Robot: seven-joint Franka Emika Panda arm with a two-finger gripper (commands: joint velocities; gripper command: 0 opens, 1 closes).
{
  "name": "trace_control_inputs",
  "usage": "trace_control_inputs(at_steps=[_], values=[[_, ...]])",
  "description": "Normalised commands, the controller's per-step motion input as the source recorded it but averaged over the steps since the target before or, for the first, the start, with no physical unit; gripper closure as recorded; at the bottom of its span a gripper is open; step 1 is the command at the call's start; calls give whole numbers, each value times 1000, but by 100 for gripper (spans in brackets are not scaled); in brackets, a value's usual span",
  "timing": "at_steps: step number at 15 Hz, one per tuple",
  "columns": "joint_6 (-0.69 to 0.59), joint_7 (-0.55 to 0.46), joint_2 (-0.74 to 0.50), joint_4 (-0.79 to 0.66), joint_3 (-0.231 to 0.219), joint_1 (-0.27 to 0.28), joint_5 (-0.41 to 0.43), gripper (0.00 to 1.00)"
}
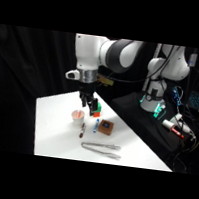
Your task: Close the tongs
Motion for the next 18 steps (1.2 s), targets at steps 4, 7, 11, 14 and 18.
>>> trace_control_inputs(at_steps=[4, 7, 11, 14, 18], values=[[0, 123, 41, 35, 7, -7, -50, 0], [36, 301, 107, 82, -6, 38, -76, 0], [59, 369, 131, 109, -2, 97, -120, 0], [81, 393, 169, 152, 9, 133, -132, 0], [130, 398, 210, 201, -5, 128, -104, 0]])
